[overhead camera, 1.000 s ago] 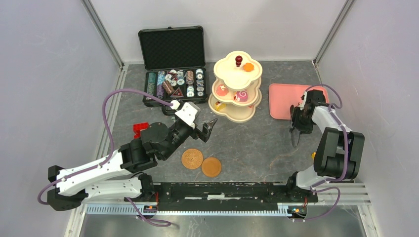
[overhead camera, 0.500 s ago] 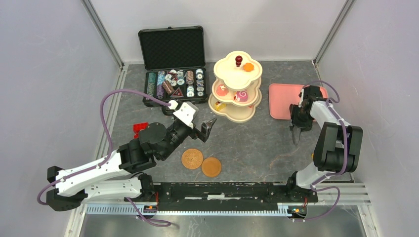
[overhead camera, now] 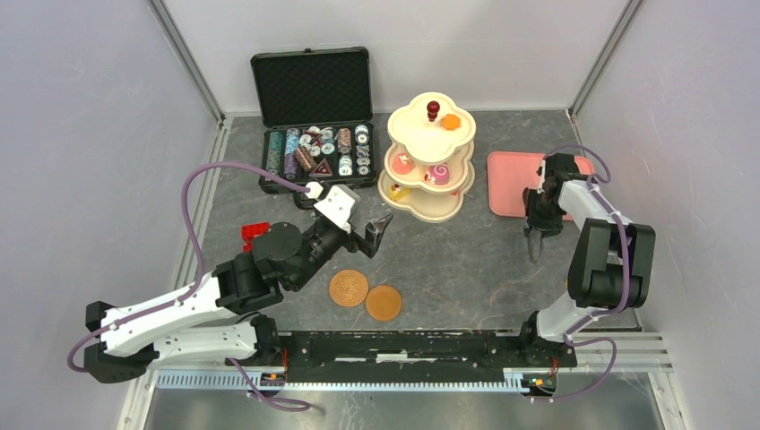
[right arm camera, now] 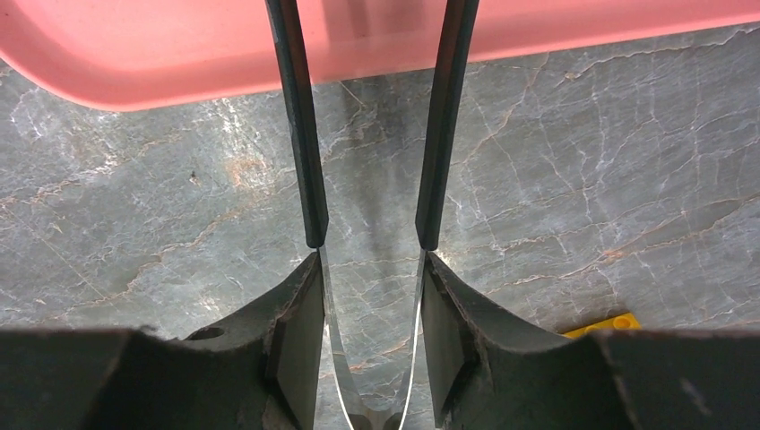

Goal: Serve the afternoon tea

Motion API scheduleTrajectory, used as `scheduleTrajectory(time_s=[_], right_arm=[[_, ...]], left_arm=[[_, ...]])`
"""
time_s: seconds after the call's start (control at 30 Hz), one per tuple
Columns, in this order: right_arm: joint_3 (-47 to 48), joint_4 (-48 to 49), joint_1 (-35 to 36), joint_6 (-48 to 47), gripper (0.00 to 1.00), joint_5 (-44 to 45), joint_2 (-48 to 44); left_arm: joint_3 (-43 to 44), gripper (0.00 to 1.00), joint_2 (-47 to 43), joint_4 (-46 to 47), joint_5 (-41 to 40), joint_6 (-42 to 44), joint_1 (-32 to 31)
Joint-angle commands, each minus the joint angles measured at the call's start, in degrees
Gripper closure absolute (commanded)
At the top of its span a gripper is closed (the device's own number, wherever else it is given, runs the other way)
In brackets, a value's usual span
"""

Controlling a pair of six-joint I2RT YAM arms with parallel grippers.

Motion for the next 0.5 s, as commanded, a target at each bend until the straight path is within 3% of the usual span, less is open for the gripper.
scheduleTrajectory(time_s=[0.0,0.27,0.47], right_arm=[[1.8,0.3,0.6,0.3,0.74,0.6,-2.0],[-3.9,7.9,0.6,1.3,0.86,-2.9,-11.8],[-1.5,6.9,0.9,0.8,0.9,-9.3,-14.2]], left_arm=[[0.2,0.0,-0.6,2.4,-0.4,-0.8,-0.5],[0.2,0.0,-0.3,2.8,-2.7,0.9,-0.5],[2.2,0.0,0.0,2.1,-4.5,1.8,-0.5]])
